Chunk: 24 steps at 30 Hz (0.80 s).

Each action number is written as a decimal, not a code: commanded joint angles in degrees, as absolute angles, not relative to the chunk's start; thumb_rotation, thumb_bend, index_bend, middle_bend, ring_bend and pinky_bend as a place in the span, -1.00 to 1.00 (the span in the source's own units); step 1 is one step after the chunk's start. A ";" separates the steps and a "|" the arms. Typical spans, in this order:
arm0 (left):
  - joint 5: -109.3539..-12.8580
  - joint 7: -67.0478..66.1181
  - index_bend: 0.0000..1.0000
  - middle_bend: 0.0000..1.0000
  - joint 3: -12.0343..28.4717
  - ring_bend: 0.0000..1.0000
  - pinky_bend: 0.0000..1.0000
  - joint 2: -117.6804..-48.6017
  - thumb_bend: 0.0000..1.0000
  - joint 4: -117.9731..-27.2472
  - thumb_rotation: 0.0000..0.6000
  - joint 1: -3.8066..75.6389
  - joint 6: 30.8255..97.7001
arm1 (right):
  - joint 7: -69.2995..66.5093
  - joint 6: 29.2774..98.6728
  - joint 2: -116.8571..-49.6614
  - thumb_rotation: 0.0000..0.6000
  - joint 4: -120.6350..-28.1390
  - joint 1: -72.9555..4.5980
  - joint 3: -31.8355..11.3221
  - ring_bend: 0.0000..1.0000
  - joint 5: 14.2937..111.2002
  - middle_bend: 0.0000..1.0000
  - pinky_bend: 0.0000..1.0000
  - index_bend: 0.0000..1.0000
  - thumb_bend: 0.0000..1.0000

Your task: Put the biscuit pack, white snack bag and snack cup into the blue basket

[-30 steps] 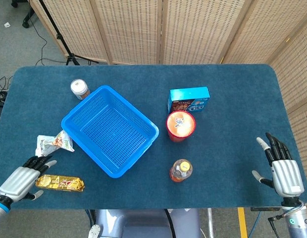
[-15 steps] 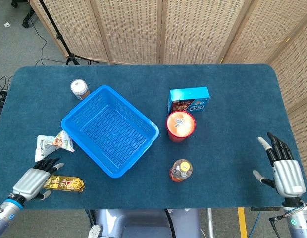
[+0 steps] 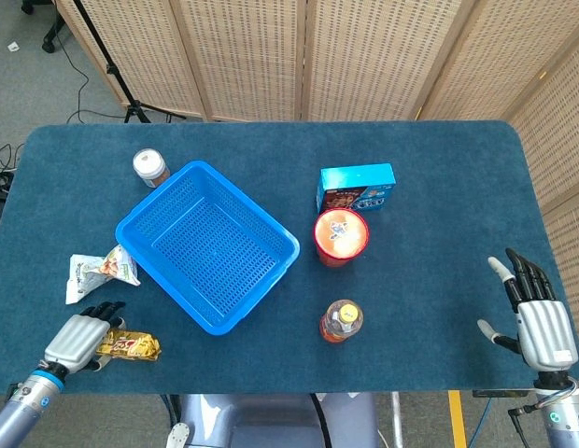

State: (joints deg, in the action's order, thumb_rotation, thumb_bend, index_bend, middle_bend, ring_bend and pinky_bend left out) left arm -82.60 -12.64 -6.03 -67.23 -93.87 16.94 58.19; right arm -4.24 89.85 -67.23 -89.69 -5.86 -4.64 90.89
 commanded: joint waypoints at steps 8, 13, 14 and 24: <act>-86.13 -14.07 0.44 -0.20 -4.04 -0.33 -0.27 -73.10 -0.17 -88.71 1.00 13.76 68.92 | -4.51 89.85 -67.15 1.00 -89.69 -5.83 -4.71 -1.00 90.81 -1.00 -0.84 -0.79 -0.64; -87.83 -12.84 0.49 -0.17 -3.21 -0.30 -0.26 -72.40 -0.16 -89.10 1.00 13.41 72.16 | -4.56 89.93 -67.11 1.00 -89.72 -5.81 -4.77 -1.00 90.78 -1.00 -0.84 -0.79 -0.64; -88.16 -12.48 0.50 -0.16 -3.08 -0.29 -0.26 -71.99 -0.16 -89.53 1.00 13.40 72.66 | -4.53 89.96 -67.11 1.00 -89.74 -5.79 -4.77 -1.00 90.80 -1.00 -0.84 -0.79 -0.64; -93.41 -8.04 0.51 -0.15 -1.37 -0.29 -0.25 -65.12 -0.16 -97.17 1.00 12.95 80.21 | -4.19 90.02 -67.16 1.00 -89.87 -5.74 -4.84 -1.00 90.72 -1.00 -0.84 -0.79 -0.64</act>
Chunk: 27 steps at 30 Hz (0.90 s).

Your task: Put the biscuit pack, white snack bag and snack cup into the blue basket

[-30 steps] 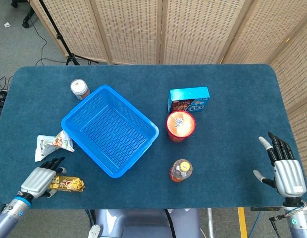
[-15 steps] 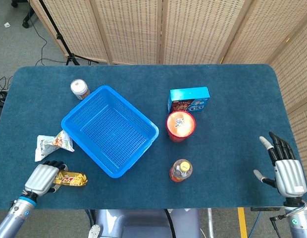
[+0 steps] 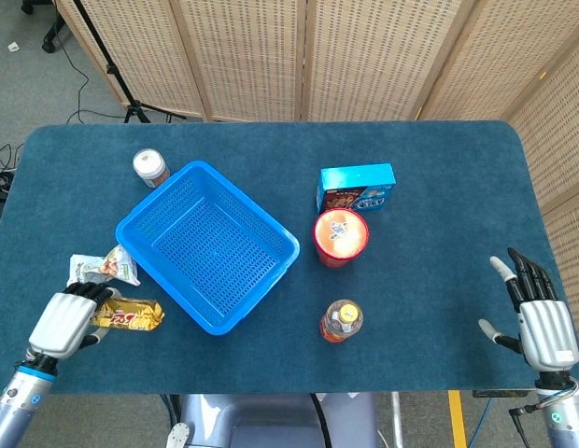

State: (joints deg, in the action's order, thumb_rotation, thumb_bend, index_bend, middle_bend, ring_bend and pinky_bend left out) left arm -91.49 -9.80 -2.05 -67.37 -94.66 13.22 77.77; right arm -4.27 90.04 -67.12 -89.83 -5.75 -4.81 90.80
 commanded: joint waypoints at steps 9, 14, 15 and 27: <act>-96.21 -6.35 0.51 -0.15 2.08 -0.29 -0.25 -62.57 -0.21 -100.72 1.00 13.44 85.66 | -3.27 90.09 -67.44 1.00 -90.20 -5.68 -4.95 -1.00 90.51 -1.00 -0.84 -0.79 -0.64; -92.54 -8.95 0.51 -0.15 5.45 -0.29 -0.25 -64.49 -0.24 -100.17 1.00 16.54 82.11 | -3.25 90.11 -67.38 1.00 -90.43 -5.60 -5.12 -1.00 90.16 -1.00 -0.84 -0.79 -0.64; -91.68 -9.52 0.51 -0.15 6.16 -0.29 -0.25 -65.04 -0.24 -99.89 1.00 17.23 81.36 | -3.26 90.10 -67.39 1.00 -90.42 -5.59 -5.14 -1.00 90.11 -1.00 -0.84 -0.79 -0.64; -86.03 -14.58 0.51 -0.15 11.97 -0.29 -0.25 -74.04 -0.26 -93.67 1.00 24.01 77.24 | -3.29 90.11 -67.50 1.00 -90.55 -5.45 -5.41 -1.00 89.53 -1.00 -0.84 -0.79 -0.64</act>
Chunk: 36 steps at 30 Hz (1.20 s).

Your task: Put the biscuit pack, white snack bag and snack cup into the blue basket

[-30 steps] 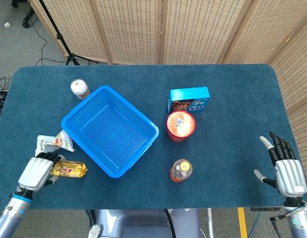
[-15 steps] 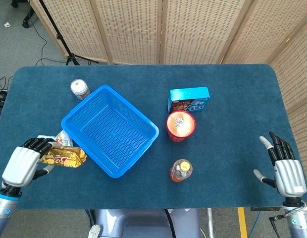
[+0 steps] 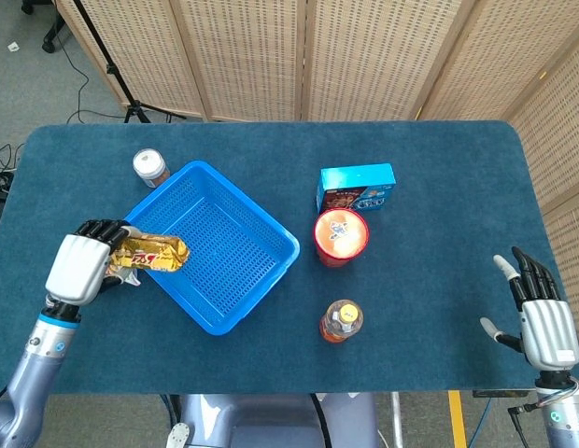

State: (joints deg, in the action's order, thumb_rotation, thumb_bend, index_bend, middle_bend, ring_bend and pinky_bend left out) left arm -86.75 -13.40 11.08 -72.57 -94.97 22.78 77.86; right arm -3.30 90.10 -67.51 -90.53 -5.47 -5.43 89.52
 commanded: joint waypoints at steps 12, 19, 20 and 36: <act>-80.90 -21.05 -0.39 -0.93 12.27 -0.83 -0.37 -78.21 -0.39 -92.31 1.00 27.66 72.06 | -3.10 90.66 -67.62 1.00 -90.85 -5.11 -5.76 -1.00 89.09 -1.00 -0.84 -0.79 -0.64; -77.35 -23.42 -0.55 -1.00 11.99 -1.00 -0.61 -78.70 -0.48 -93.66 1.00 28.04 70.78 | -3.59 90.61 -67.41 1.00 -90.86 -5.06 -5.88 -1.00 88.95 -1.00 -0.84 -0.79 -0.64; -77.43 -23.53 -0.57 -1.00 11.88 -1.00 -0.62 -78.94 -0.49 -93.45 1.00 27.99 71.12 | -3.61 90.59 -67.38 1.00 -90.87 -5.07 -5.88 -1.00 88.96 -1.00 -0.84 -0.79 -0.64; -73.92 -24.41 -0.57 -1.00 9.01 -1.00 -0.63 -67.92 -0.70 -98.21 1.00 25.51 69.14 | -3.60 90.26 -67.36 1.00 -91.06 -5.02 -5.90 -1.00 88.71 -1.00 -0.84 -0.79 -0.64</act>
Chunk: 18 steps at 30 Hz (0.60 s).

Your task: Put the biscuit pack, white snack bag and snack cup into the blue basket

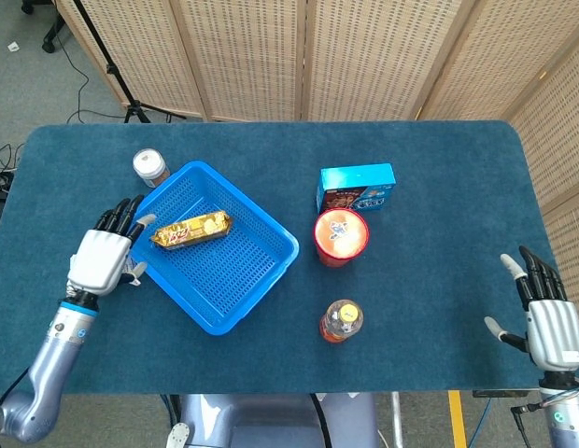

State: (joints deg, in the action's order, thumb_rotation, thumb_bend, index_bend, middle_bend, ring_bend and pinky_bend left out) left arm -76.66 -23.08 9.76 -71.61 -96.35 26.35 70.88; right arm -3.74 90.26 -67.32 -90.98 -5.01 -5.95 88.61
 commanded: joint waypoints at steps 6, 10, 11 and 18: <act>-71.74 -21.46 -0.57 -1.00 7.92 -1.00 -0.63 -61.38 -0.75 -99.26 1.00 24.19 66.82 | -2.96 90.24 -67.52 1.00 -91.25 -5.05 -5.81 -1.00 88.92 -1.00 -0.84 -0.79 -0.64; -71.25 -19.71 -0.57 -1.00 6.89 -1.00 -0.63 -59.34 -0.75 -97.80 1.00 23.18 66.15 | -2.48 89.94 -67.71 1.00 -91.28 -5.19 -5.72 -1.00 88.97 -1.00 -0.84 -0.79 -0.64; -71.11 -19.05 -0.57 -1.00 6.61 -1.00 -0.63 -58.83 -0.75 -97.41 1.00 22.99 65.75 | -2.31 89.91 -67.76 1.00 -91.30 -5.21 -5.70 -1.00 89.01 -1.00 -0.84 -0.79 -0.64; -69.83 -14.37 -0.57 -1.00 5.33 -1.00 -0.63 -58.23 -0.82 -92.59 1.00 21.68 64.00 | -2.33 89.87 -67.79 1.00 -91.45 -5.17 -5.62 -1.00 89.07 -1.00 -0.84 -0.79 -0.64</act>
